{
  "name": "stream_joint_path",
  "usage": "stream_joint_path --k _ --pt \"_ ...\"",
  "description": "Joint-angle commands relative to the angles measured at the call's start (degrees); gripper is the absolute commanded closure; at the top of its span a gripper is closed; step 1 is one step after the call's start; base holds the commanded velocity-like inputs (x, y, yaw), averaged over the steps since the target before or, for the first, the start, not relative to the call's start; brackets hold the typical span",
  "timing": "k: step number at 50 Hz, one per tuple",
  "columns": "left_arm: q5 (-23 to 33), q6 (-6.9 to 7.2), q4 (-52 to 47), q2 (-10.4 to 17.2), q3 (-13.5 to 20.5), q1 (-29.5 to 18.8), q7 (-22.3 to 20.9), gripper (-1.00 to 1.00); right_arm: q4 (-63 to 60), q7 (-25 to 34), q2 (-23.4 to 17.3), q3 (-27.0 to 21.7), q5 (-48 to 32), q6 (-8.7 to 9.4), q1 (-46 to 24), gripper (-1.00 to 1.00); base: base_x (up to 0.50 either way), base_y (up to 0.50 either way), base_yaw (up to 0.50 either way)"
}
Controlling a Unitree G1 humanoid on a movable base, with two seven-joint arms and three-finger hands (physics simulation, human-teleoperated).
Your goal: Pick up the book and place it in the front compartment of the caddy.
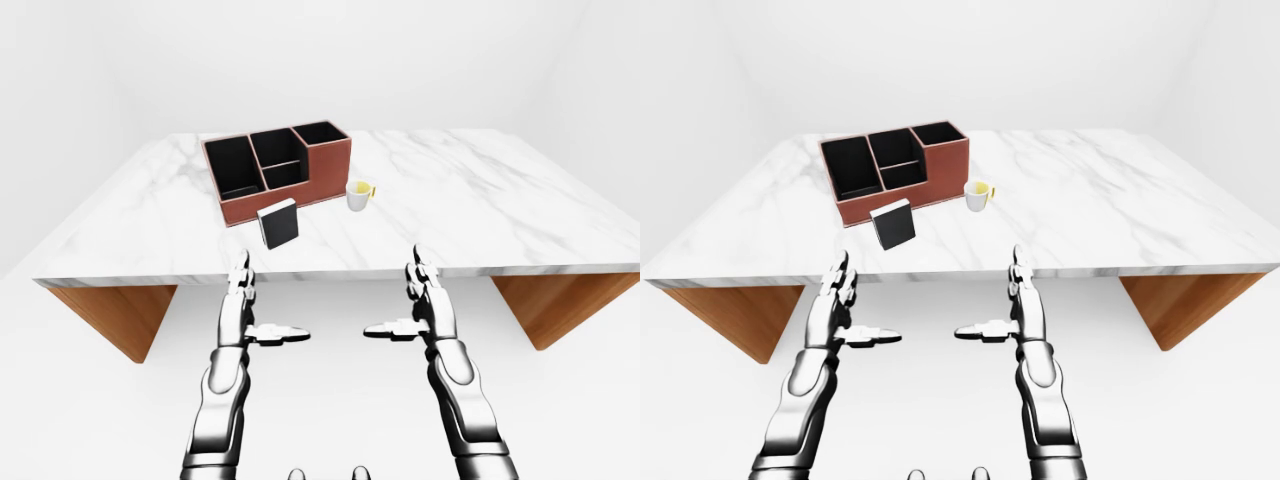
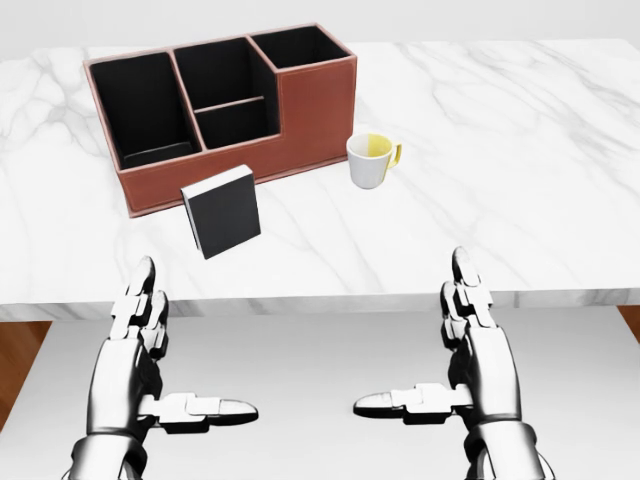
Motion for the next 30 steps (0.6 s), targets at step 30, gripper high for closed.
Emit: stream_joint_path --k 30 --pt "-2.9 1.55 -5.4 0.3 1.1 2.3 -2.6 -1.0 -9.8 1.4 -1.0 -2.7 1.7 3.92 2.8 -1.0 0.0 0.0 0.0"
